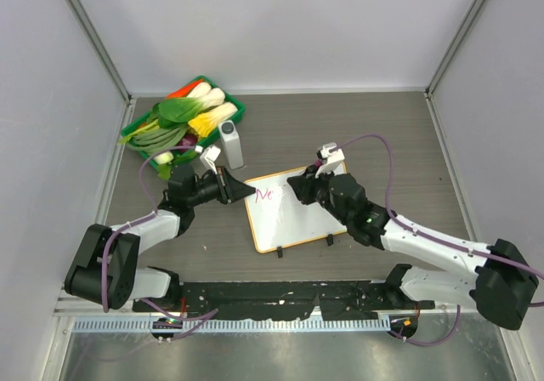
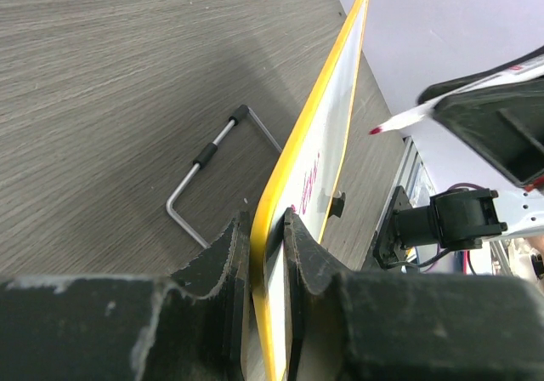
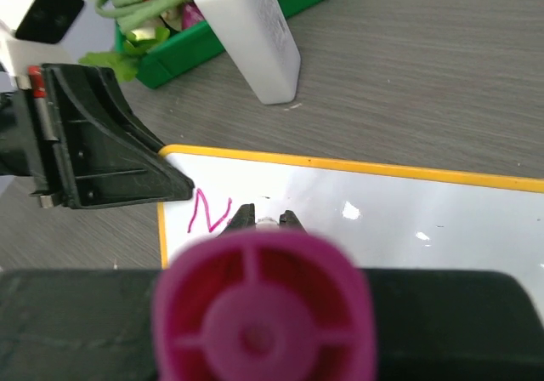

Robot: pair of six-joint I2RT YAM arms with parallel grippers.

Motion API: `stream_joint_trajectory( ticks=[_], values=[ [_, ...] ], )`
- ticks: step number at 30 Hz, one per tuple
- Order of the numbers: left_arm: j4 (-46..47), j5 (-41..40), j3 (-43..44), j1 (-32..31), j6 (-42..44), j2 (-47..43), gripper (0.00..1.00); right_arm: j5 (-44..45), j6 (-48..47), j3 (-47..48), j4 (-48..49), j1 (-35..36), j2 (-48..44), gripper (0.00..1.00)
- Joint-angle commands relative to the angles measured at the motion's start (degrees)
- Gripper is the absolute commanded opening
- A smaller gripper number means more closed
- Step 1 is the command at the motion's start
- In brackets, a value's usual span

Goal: Write a sentence on the whiteboard

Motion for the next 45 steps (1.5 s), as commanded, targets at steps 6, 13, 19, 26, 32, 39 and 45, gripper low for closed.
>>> stream_joint_trajectory(
  ticks=[6,13,19,26,32,39,45],
  values=[
    [-3.07,-2.01,-0.13,-0.38,4.24,-0.51,0.00,-0.58,-1.27,-1.42,0.74,-0.50,-7.21,0.01],
    [-2.98,-1.92,-0.04,-0.47,4.15,-0.51,0.00,0.39,-1.62,-1.60,0.90,-0.58,-3.60,0.01],
    [-3.24,-2.01,-0.21,-0.47,4.24,-0.95,0.00,0.31,-1.27,-0.90,2.05,-0.50,-2.63,0.01],
    [-3.69,-2.27,-0.21,-0.65,4.50,-1.30,0.00,-1.54,-0.49,-1.25,1.61,-1.63,-3.33,0.01],
    [-3.77,-2.36,-0.21,-0.65,4.50,-1.13,0.00,-3.74,0.66,-2.39,1.61,-3.57,-4.21,0.01],
    [-3.60,-2.45,-0.13,-0.74,4.50,-0.86,0.00,-4.00,0.31,-2.65,1.78,-4.19,-3.86,0.01],
    [-3.60,-2.62,-0.12,-0.91,4.50,-0.78,0.00,-4.18,0.04,-2.74,3.28,-4.10,-2.28,0.01]
  ],
)
